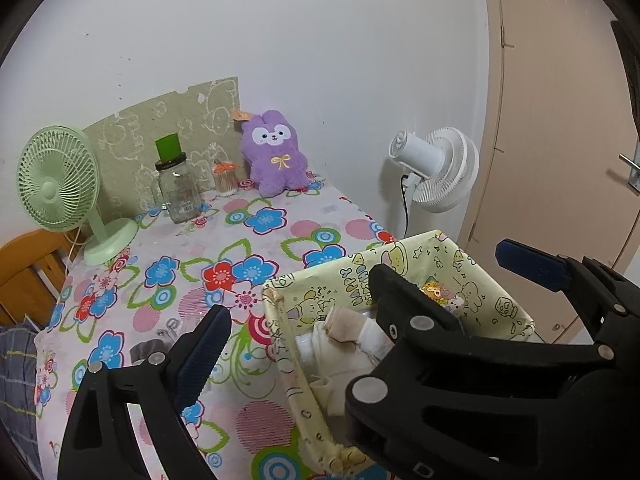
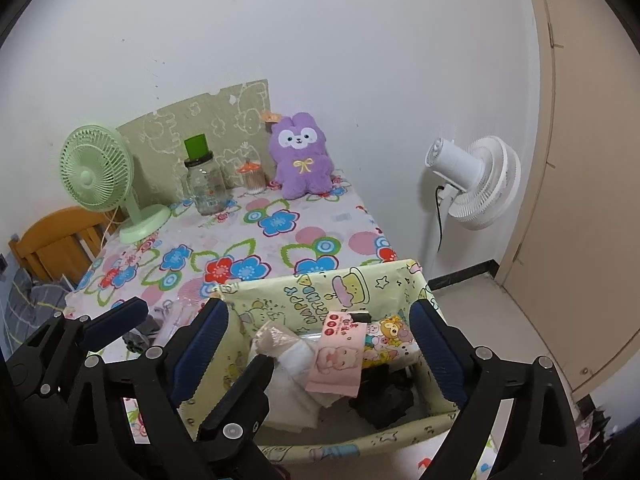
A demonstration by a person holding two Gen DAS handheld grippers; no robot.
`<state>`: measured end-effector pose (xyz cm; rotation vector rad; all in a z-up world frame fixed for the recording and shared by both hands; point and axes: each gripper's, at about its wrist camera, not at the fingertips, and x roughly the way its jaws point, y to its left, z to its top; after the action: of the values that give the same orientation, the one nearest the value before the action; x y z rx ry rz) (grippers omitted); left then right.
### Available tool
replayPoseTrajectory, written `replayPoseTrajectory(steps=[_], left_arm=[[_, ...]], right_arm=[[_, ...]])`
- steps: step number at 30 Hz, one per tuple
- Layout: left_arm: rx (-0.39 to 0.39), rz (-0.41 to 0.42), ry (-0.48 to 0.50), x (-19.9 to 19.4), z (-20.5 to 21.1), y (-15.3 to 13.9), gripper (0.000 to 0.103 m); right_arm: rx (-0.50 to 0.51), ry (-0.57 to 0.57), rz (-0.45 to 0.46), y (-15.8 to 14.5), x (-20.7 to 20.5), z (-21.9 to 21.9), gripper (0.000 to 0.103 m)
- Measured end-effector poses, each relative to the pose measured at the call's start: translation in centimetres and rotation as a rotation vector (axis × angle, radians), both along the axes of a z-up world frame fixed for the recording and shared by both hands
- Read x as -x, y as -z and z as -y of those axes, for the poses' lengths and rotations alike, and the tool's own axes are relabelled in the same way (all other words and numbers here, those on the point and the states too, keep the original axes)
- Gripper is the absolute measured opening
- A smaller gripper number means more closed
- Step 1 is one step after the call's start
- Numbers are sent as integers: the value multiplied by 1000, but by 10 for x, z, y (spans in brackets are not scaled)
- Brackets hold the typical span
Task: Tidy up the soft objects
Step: 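Withdraw both grippers from the gift box and move over the bed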
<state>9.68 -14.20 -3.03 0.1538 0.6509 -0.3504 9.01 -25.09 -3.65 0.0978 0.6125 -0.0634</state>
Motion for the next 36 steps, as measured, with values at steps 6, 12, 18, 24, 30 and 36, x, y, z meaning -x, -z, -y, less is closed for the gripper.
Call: replayPoseTrajectory(steps=[6,12,18,24,30,36], left_arm=[[9,25,-14,9,-12,-10,100],[11,45,-33,17,-27,-18,102],[29,56,-48,26,-44,-23,103],[33,64,-61,34,-60,-26,103],[37,69,-73,40,-75,-27,103],[44,74,-79,45,-88,-28,103]], right_arm=[[14,-1,25,-13,11,-11,96],[25,-13,45,-21,21,-26,98],[38,-31,63,-29,30,-43,102],[44,-47,74,-33,37,-60,103],[51,-62,79,-35,43,-77,103],[53,-76,83,-36,46,-91,103]])
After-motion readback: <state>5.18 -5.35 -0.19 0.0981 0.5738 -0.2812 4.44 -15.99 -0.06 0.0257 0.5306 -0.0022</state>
